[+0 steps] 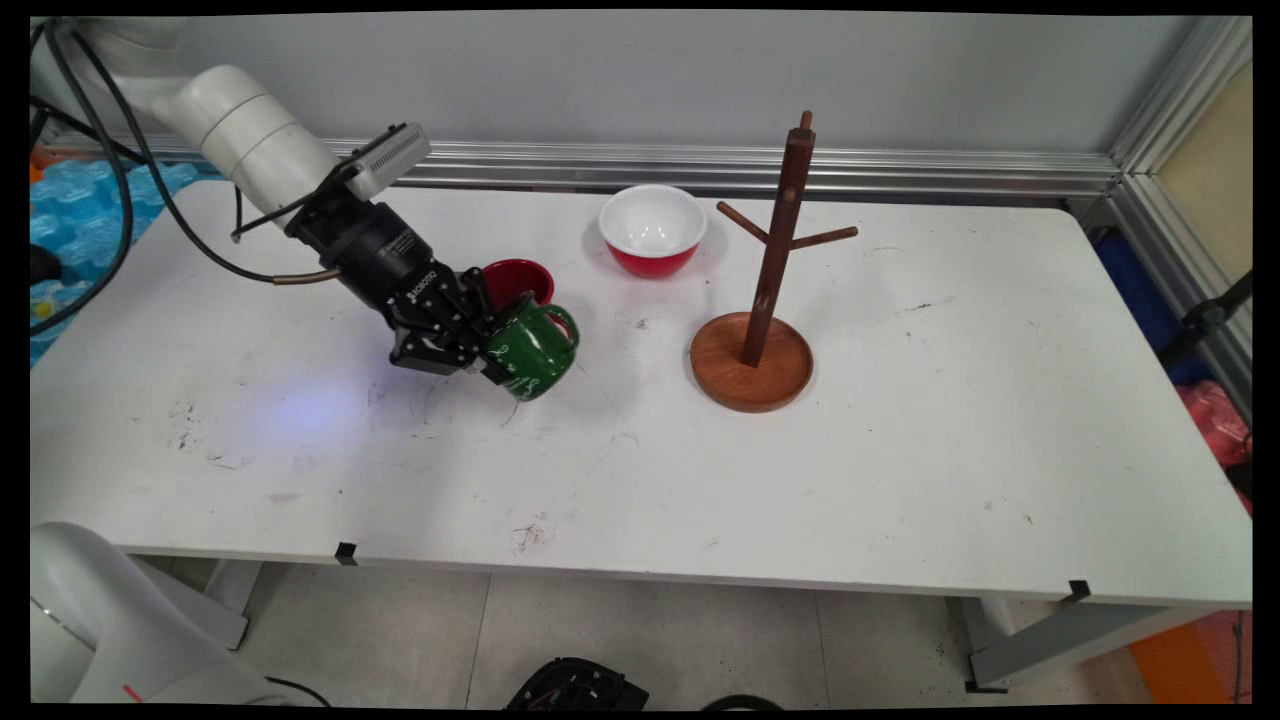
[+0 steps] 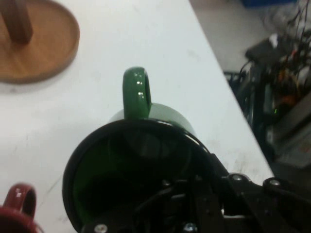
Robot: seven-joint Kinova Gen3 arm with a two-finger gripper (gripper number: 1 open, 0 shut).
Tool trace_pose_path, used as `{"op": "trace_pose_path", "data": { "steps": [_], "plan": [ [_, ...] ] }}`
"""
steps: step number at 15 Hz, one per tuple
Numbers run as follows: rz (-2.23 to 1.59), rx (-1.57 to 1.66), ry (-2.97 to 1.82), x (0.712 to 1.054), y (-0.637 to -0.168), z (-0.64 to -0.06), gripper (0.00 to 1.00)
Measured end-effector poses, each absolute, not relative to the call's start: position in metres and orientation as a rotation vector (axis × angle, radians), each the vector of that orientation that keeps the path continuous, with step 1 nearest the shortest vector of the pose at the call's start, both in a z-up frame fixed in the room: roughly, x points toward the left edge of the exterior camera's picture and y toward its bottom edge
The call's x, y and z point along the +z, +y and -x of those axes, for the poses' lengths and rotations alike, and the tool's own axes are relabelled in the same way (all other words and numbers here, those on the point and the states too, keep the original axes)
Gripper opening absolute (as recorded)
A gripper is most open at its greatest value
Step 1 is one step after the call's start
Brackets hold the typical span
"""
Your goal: Place the picked object on the table
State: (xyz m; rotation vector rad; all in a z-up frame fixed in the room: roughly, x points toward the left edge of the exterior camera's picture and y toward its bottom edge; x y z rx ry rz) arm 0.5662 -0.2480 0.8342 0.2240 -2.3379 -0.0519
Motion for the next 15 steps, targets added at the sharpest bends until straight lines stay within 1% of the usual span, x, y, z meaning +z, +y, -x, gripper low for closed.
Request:
{"op": "trace_pose_path", "data": {
  "steps": [9,15],
  "plan": [
    [-0.102,-0.002,-2.522,0.833,-0.251,-0.579,0.00],
    [-0.035,0.008,-2.591,0.829,-0.252,-0.577,0.00]
  ]
}}
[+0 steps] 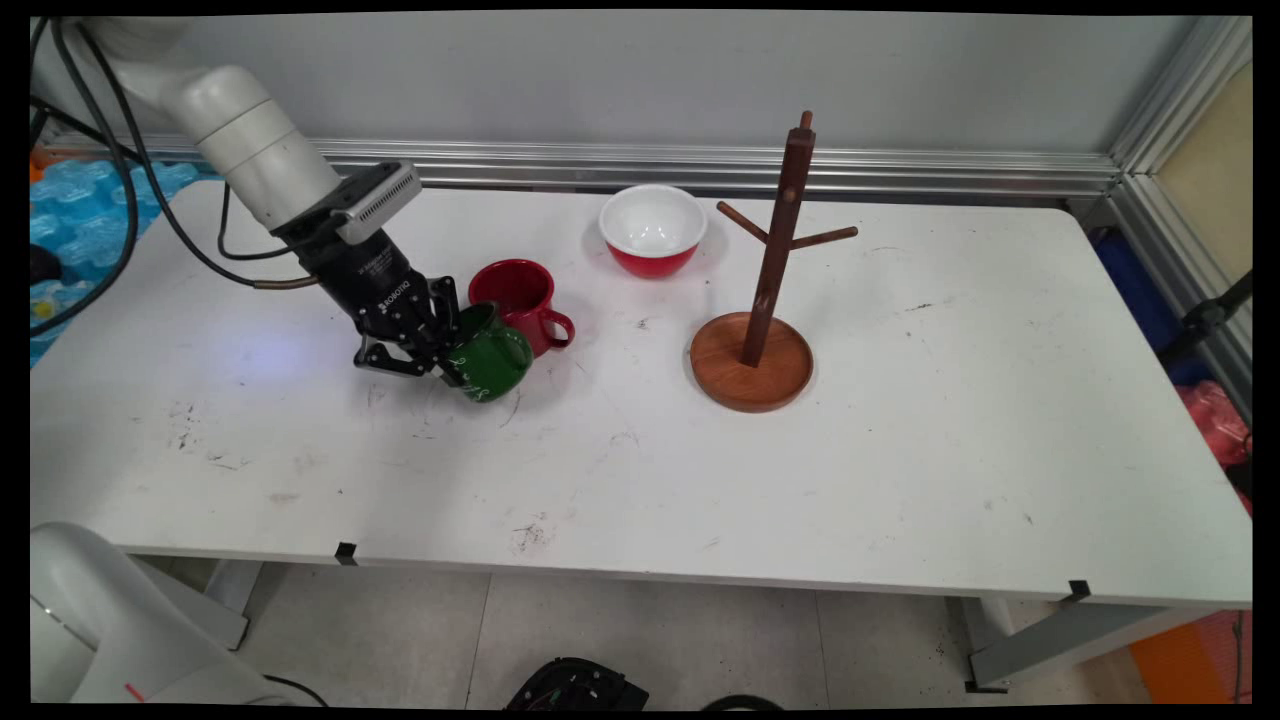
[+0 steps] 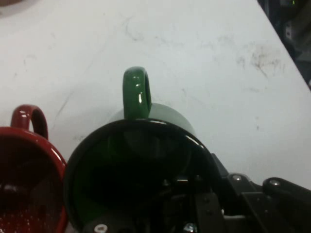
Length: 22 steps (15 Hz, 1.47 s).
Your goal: Place the picked object on the table
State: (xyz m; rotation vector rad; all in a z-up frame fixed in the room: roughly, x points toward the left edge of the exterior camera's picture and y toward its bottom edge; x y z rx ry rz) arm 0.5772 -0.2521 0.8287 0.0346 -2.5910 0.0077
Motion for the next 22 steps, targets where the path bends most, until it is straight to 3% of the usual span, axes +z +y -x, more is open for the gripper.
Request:
{"op": "trace_pose_path", "data": {
  "steps": [22],
  "plan": [
    [0.078,-0.010,-2.737,0.811,-0.256,-0.535,0.00]
  ]
}}
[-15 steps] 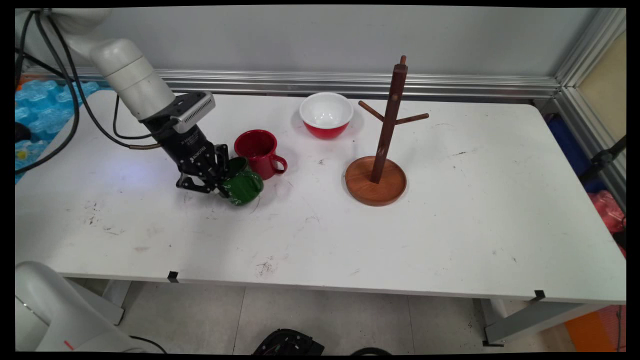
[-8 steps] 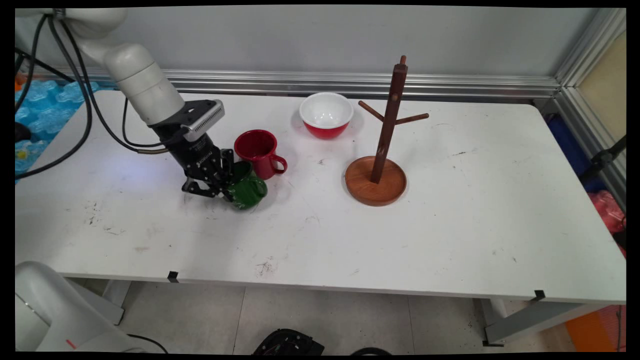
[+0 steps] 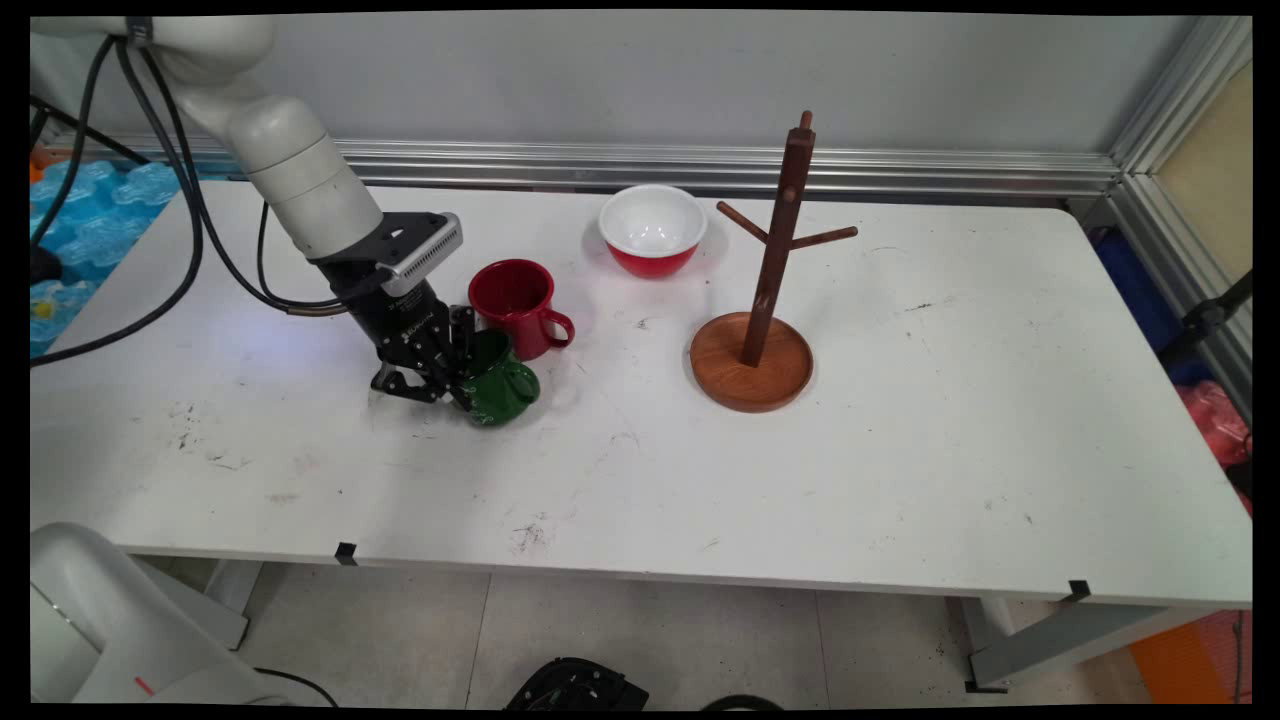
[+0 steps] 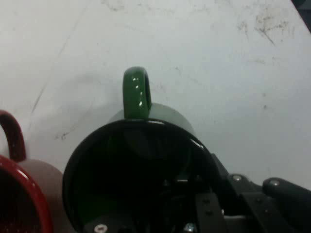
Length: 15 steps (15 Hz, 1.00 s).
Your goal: Place the picked object on the table
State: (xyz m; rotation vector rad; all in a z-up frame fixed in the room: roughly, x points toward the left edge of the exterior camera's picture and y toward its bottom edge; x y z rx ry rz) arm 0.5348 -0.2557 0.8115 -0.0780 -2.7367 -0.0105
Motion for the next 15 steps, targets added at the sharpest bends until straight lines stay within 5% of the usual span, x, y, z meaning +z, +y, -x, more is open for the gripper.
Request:
{"op": "trace_pose_path", "data": {
  "steps": [15],
  "plan": [
    [0.131,-0.020,-2.758,0.8034,-0.2570,-0.5237,0.00]
  ]
}}
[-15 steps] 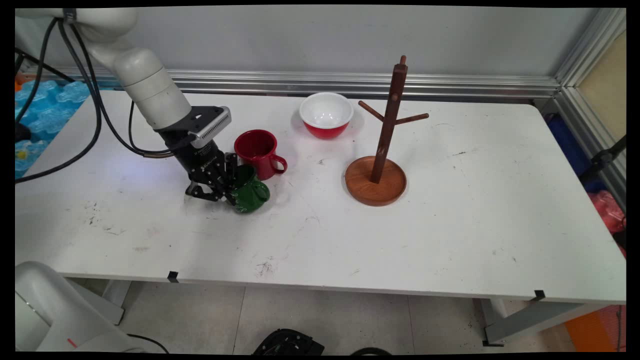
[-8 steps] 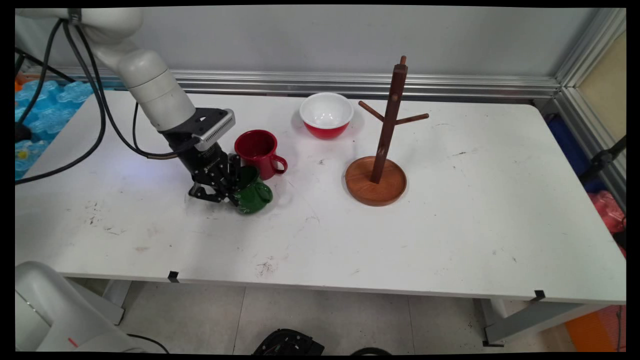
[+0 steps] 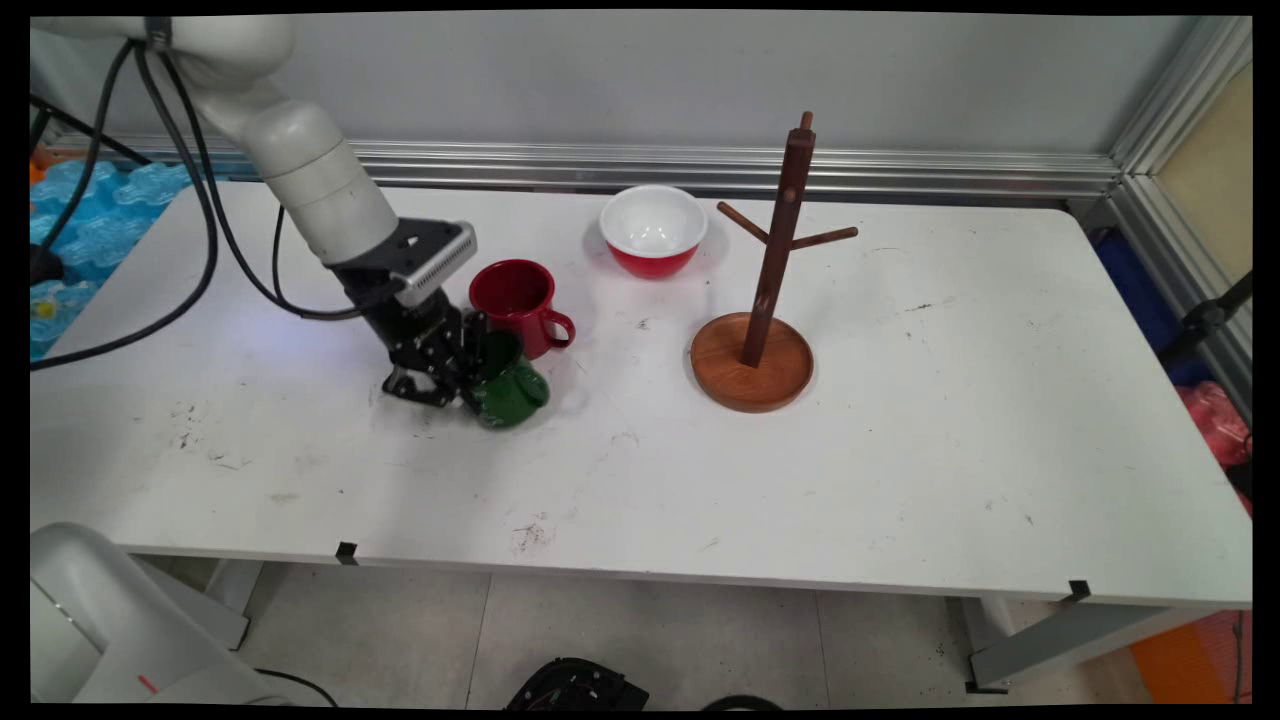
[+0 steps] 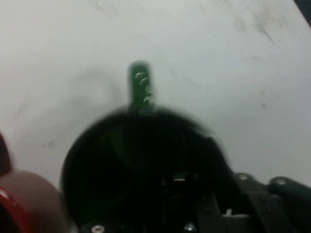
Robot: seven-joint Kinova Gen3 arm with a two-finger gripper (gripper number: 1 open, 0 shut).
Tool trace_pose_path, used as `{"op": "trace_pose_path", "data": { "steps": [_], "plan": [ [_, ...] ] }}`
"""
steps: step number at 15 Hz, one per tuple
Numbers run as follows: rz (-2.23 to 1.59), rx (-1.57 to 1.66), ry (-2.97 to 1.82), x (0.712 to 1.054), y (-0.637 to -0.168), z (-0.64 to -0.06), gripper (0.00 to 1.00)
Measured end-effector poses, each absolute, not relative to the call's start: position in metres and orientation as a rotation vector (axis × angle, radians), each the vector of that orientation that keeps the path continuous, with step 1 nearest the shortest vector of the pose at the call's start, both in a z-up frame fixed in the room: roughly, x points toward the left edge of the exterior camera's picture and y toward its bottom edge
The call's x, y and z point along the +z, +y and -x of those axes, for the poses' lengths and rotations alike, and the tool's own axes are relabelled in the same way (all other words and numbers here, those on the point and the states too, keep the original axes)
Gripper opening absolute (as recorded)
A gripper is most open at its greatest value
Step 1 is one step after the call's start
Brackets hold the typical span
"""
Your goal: Place the picked object on the table
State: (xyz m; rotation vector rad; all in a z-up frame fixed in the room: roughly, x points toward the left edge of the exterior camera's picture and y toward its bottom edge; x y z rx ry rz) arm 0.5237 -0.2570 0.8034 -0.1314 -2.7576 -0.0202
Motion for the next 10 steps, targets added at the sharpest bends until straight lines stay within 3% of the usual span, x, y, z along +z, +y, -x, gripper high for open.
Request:
{"op": "trace_pose_path", "data": {
  "steps": [1,10],
  "plan": [
    [0.135,-0.018,-2.757,0.8033,-0.2581,-0.5226,1.00],
    [0.151,-0.018,-2.760,0.8006,-0.2616,-0.5211,1.00]
  ]
}}
